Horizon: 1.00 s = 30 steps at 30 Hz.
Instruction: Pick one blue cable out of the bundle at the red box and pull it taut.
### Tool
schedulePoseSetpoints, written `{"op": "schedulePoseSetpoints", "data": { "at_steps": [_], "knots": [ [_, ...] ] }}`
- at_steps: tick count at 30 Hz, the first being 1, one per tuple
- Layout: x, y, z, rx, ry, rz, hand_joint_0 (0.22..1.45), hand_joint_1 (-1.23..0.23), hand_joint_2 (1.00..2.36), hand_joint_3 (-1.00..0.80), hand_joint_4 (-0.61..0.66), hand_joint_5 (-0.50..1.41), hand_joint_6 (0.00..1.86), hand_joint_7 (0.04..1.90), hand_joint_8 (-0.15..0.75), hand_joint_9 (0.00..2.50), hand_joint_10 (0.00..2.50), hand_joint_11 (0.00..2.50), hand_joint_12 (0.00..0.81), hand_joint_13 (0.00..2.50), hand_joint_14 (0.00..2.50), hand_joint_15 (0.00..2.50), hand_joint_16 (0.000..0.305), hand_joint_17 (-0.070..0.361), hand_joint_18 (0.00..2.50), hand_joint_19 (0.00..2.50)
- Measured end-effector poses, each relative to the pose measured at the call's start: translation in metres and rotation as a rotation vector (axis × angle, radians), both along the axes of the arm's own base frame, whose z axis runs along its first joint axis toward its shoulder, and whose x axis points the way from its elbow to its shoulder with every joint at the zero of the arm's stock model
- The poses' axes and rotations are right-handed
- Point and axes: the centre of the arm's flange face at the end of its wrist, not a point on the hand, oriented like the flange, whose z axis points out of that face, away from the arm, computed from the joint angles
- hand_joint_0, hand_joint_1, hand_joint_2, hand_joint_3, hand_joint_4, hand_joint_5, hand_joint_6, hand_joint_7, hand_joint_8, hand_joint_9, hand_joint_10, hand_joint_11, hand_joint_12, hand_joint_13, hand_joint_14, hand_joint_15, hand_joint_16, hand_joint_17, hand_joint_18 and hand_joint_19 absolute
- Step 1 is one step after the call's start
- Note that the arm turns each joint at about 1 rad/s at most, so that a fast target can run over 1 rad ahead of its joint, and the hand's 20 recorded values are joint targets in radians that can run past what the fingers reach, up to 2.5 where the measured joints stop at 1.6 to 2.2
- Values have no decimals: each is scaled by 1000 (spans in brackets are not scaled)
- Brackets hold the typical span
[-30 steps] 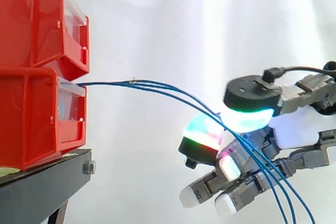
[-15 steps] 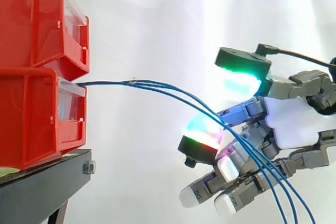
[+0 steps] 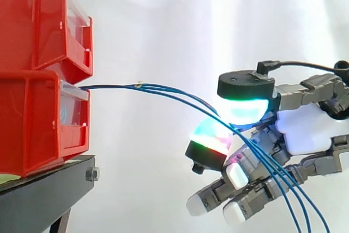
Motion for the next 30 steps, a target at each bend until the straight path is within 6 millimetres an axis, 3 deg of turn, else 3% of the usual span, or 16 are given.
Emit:
{"op": "schedulePoseSetpoints", "data": {
  "at_steps": [7, 11, 14, 23, 30],
  "knots": [
    [0, -1, 0, 0, 0, -2, 585, -804, 1018, -173, 169, -116, 790, 1091, 312, 778, 13, 530, 347, 281, 5, 113, 50, 111, 373, 273],
    [0, -2, 0, -1, 0, -6, 529, -814, 1005, -429, 195, -124, 796, 1080, 310, 756, 10, 519, 358, 265, 4, 109, 52, 117, 357, 287],
    [0, -4, 0, -5, 0, -16, 492, -733, 1000, -500, 199, -123, 796, 1049, 323, 762, 10, 505, 369, 261, 4, 104, 54, 122, 363, 290],
    [-2, -13, 0, -26, 1, -78, 548, -598, 1005, -424, 185, -116, 788, 1068, 322, 782, 10, 501, 352, 268, 4, 104, 51, 114, 342, 296],
    [-2, -14, 0, -55, 4, -87, 586, -633, 1016, -257, 173, -114, 792, 1098, 321, 800, 11, 512, 347, 282, 4, 107, 49, 110, 346, 291]
  ]
}}
